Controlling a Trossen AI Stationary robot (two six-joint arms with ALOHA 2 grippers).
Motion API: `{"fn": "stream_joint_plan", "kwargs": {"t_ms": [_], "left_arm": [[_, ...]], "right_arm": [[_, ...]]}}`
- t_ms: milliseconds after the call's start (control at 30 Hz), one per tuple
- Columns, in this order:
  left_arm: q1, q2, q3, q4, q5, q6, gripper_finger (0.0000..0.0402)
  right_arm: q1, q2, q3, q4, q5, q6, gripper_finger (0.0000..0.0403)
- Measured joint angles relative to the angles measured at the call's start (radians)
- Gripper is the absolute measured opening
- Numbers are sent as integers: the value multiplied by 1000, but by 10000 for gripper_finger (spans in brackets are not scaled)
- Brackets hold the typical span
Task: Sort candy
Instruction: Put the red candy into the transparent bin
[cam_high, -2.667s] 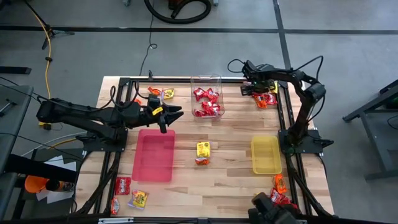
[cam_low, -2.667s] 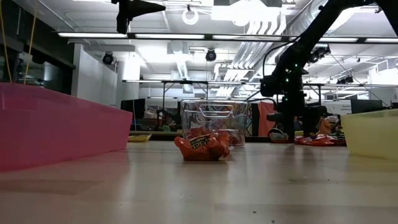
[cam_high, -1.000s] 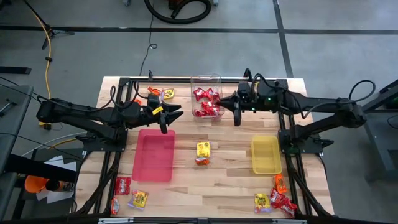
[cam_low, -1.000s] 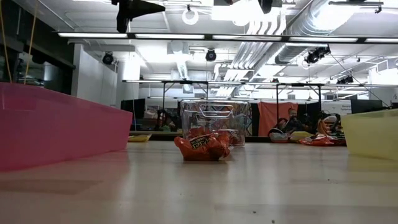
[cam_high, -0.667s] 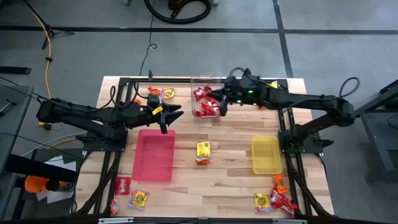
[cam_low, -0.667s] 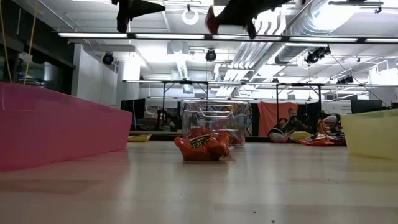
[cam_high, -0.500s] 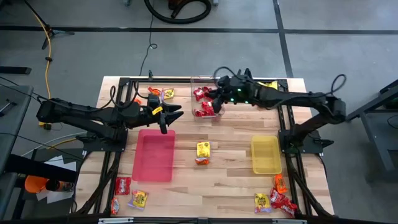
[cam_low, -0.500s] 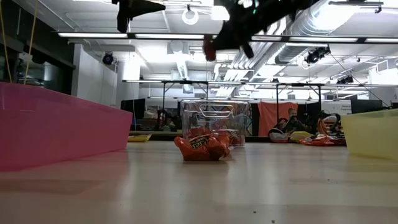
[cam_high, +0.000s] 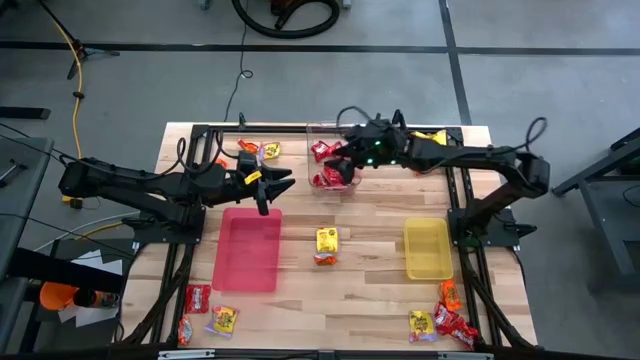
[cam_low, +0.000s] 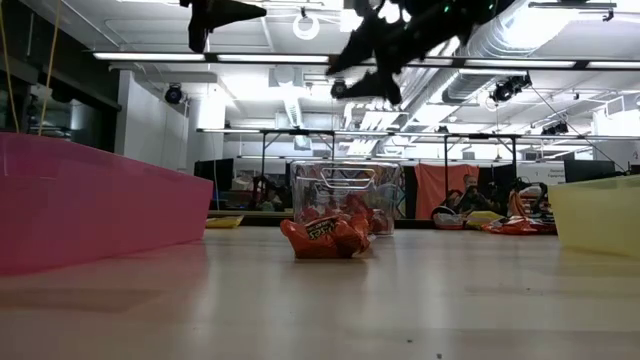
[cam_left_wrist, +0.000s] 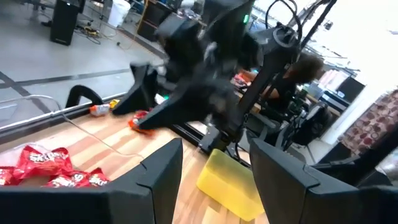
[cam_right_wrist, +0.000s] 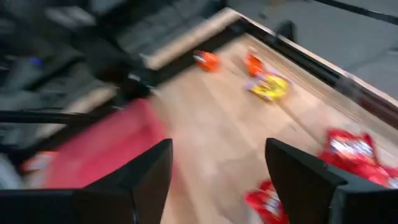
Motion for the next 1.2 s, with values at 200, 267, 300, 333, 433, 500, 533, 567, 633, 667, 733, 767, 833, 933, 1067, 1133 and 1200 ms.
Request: {"fn": "stream_joint_plan", "kwargs": {"t_ms": [200, 267, 300, 333, 433, 500, 533, 567, 633, 667, 733, 767, 833, 933, 1067, 1133, 1200], "left_arm": [[0, 0, 0, -17, 66, 25, 175], [0, 0, 0, -21, 71, 25, 175], [0, 0, 0, -21, 78, 28, 175], [0, 0, 0, -21, 84, 35, 175], [0, 0, 0, -21, 86, 63, 175], [0, 0, 0, -17, 82, 67, 175], [1, 0, 0, -13, 82, 67, 175], [4, 0, 0, -10, 82, 67, 175], [7, 0, 0, -7, 82, 64, 175], [7, 0, 0, -7, 82, 58, 175], [7, 0, 0, -7, 82, 46, 175], [7, 0, 0, -8, 82, 40, 175], [7, 0, 0, -10, 82, 26, 175], [7, 0, 0, -9, 80, -14, 175], [7, 0, 0, -8, 43, -74, 175], [7, 1, 0, -9, 22, -101, 175], [7, 1, 0, -8, 8, -130, 175]], "right_arm": [[38, -145, 15, 6, -126, 36, 259], [67, -197, 15, 4, -134, 60, 259], [85, -219, 15, 4, -135, 70, 259], [102, -239, 15, 0, -133, 81, 259], [159, -285, 15, -5, -101, 103, 259], [191, -306, 15, -6, -66, 111, 259], [204, -312, 15, -6, -49, 111, 259], [217, -316, 15, -9, -34, 111, 259], [235, -323, 15, -21, -16, 111, 259], [243, -324, 15, -24, -14, 112, 259], [259, -327, 15, -63, -15, 111, 259], [270, -327, 15, -84, -16, 114, 259], [300, -327, 15, -155, -25, 141, 259], [387, -327, 15, -279, -54, 219, 259], [590, -327, 8, -463, -82, 347, 259], [719, -325, 7, -544, -64, 415, 259], [851, -315, 7, -600, -21, 503, 259]]}}
